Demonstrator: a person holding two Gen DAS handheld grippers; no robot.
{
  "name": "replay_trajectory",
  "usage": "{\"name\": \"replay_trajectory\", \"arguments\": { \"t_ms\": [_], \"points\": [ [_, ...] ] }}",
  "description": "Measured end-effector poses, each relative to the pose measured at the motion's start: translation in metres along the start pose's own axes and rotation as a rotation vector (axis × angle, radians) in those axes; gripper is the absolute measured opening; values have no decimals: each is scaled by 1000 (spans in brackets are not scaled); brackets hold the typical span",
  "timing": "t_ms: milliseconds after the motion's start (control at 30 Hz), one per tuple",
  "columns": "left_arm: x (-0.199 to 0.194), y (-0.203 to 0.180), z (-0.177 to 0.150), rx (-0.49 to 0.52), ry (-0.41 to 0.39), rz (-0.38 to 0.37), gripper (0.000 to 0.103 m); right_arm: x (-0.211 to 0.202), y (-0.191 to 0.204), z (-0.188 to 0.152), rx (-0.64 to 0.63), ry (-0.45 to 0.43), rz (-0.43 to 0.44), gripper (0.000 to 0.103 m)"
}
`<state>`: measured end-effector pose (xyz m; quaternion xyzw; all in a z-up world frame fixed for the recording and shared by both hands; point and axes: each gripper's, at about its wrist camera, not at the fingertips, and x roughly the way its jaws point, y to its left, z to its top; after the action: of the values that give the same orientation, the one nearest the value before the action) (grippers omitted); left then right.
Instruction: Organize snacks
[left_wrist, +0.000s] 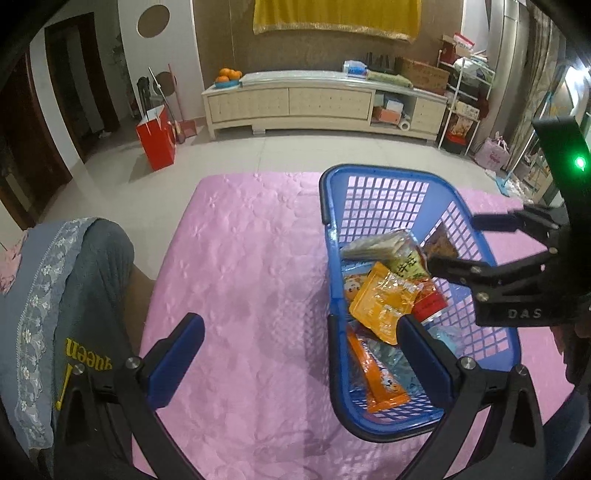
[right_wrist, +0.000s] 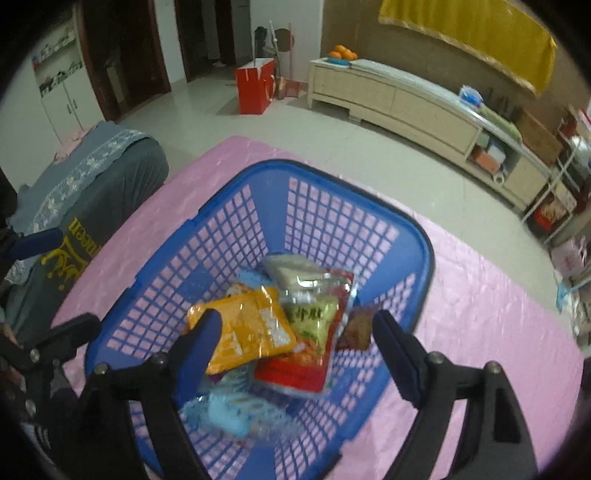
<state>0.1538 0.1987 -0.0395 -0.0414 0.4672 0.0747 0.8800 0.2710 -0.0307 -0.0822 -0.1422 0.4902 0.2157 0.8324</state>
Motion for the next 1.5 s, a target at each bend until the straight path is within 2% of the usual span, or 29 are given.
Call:
{"name": "replay_trajectory", "arguments": {
  "t_ms": [167, 300, 400, 500, 667, 800, 900, 1100, 1267, 1500],
  "points": [
    [-24, -5, -14, -34, -62, -15, 103, -34, -15, -32, 80, -54, 1, 89],
    [-47, -13, -34, -80, -128, -54, 103, -57, -11, -59, 73, -101, -62, 91],
    [-64, -26, -49, -60, -194, -35, 103, -75, -7, -77, 91, -149, -89, 96],
    [-79, -38, -62, -55, -251, 6, 103, -103, 2, -98, 98, -230, -154, 103],
    [-115, -57, -86, -53, -365, 21, 103, -142, 12, -131, 163, -323, -192, 103],
    [-145, -72, -98, -58, -399, -51, 103, -177, 21, -158, 168, -385, -245, 103],
    [-166, -81, -107, -44, -444, -49, 103, -199, 25, -174, 198, -419, -267, 103],
    [-195, -94, -116, -7, -481, -61, 103, -239, 34, -196, 220, -494, -340, 103],
    [-214, -101, -129, 12, -510, -56, 103, -252, 36, -209, 258, -530, -309, 103],
    [-219, -105, -140, 27, -500, -49, 103, -254, 44, -214, 252, -543, -291, 103]
  ]
}}
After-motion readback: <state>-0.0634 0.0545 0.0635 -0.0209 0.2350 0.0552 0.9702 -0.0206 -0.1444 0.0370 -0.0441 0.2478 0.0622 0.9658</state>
